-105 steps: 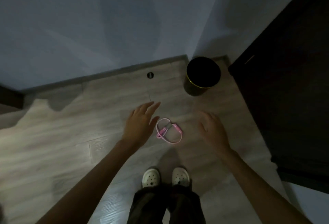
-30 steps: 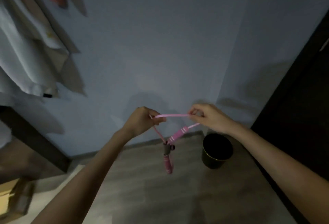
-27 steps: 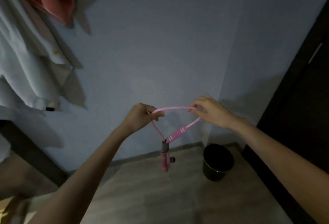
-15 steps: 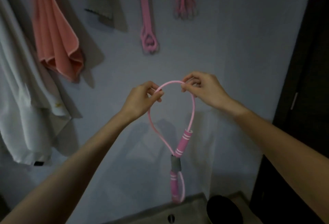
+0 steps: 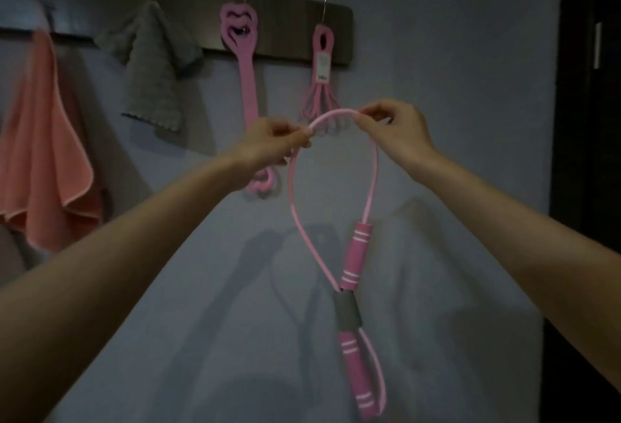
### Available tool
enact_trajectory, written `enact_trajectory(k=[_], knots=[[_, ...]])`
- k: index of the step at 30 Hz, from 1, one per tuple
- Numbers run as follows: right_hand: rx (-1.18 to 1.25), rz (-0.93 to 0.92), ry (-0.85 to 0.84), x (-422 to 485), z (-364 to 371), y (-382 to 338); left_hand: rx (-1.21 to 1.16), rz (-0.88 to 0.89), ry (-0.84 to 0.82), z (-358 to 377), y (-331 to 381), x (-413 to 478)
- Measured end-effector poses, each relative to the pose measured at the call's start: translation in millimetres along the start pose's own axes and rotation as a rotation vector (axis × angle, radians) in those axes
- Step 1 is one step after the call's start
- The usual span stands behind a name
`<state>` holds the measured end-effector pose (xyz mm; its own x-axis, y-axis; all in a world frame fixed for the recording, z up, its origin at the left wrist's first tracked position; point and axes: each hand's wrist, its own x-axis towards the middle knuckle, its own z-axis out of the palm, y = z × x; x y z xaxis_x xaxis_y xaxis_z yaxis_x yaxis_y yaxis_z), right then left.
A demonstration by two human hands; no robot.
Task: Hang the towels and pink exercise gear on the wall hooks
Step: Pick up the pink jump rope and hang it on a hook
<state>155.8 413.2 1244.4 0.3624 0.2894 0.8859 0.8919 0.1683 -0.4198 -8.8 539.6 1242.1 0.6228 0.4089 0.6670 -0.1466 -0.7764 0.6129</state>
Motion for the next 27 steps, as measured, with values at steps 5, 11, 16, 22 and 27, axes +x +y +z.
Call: enact_trajectory(k=[5, 11, 16, 22, 27], knots=[[0.083, -0.005, 0.027, 71.4, 10.9, 23.6, 0.073, -0.005, 0.069, -7.0, 7.5, 78.4], [0.125, -0.074, 0.034, 147.7, 32.3, 48.1, 0.020, -0.003, 0.144, -13.9, 1.3, 153.3], [0.165, -0.099, 0.047, 193.2, 55.2, 66.6, 0.022, 0.072, 0.204, -19.9, -13.3, 203.3], [0.194, -0.093, 0.064, 232.0, 83.7, 88.7, -0.034, 0.129, 0.226, -25.6, -39.5, 253.5], [0.186, -0.102, 0.108, 250.2, 109.3, 110.1, -0.030, 0.191, 0.226, -26.2, -69.1, 286.5]])
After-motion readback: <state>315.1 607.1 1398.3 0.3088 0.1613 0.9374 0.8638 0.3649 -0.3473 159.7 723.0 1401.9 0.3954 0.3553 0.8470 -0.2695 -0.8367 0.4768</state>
